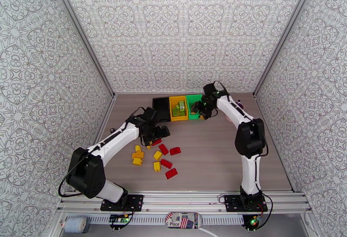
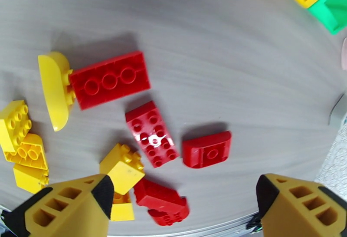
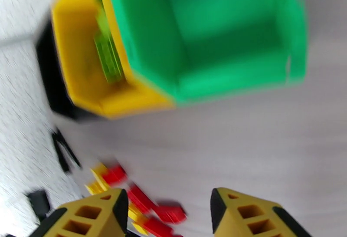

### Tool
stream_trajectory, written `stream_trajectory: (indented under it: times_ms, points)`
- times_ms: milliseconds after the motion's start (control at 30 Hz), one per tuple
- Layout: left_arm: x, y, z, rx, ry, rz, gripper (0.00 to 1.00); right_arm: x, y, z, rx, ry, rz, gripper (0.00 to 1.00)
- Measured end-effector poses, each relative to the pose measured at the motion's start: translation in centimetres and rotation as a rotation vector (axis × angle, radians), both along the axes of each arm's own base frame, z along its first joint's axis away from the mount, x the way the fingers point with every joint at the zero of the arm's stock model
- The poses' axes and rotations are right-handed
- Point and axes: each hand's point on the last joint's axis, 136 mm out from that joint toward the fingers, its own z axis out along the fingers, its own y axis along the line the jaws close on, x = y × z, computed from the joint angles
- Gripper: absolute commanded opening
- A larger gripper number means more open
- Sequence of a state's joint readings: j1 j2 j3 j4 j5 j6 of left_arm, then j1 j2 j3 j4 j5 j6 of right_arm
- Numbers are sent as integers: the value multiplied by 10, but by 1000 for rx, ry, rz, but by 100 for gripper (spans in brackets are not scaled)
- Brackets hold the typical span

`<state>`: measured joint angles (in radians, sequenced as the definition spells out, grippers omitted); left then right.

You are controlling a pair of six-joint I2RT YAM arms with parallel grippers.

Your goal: Sort the legos into containers by color

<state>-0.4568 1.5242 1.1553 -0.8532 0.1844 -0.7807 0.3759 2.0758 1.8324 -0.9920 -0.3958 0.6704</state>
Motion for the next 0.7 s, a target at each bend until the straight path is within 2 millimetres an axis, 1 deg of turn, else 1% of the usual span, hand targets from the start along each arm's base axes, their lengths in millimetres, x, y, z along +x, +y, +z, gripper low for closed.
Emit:
stream_trajectory:
  times_ms: [167,233,300,400,467,600,700]
  points:
    - [-5,-4,-8,13,18,-30,88,-59,17,-35,-92,80,126,55]
    - [-8,-2,-17,22,42,-29,88,-81,24,-46,-127,104,176,56]
    - [-8,-1,-22,28,57,-26,88,-98,29,-52,-157,112,221,56]
    - [-6,2,-25,13,66,-11,89,-124,46,-53,-185,93,313,57]
    - [0,7,-26,-4,64,21,89,-139,59,-49,-194,64,385,57]
    - [12,29,-28,-48,69,116,89,-172,90,-37,-191,-17,562,57]
    - [18,48,-23,-72,55,187,90,-199,109,-35,-191,-54,694,54]
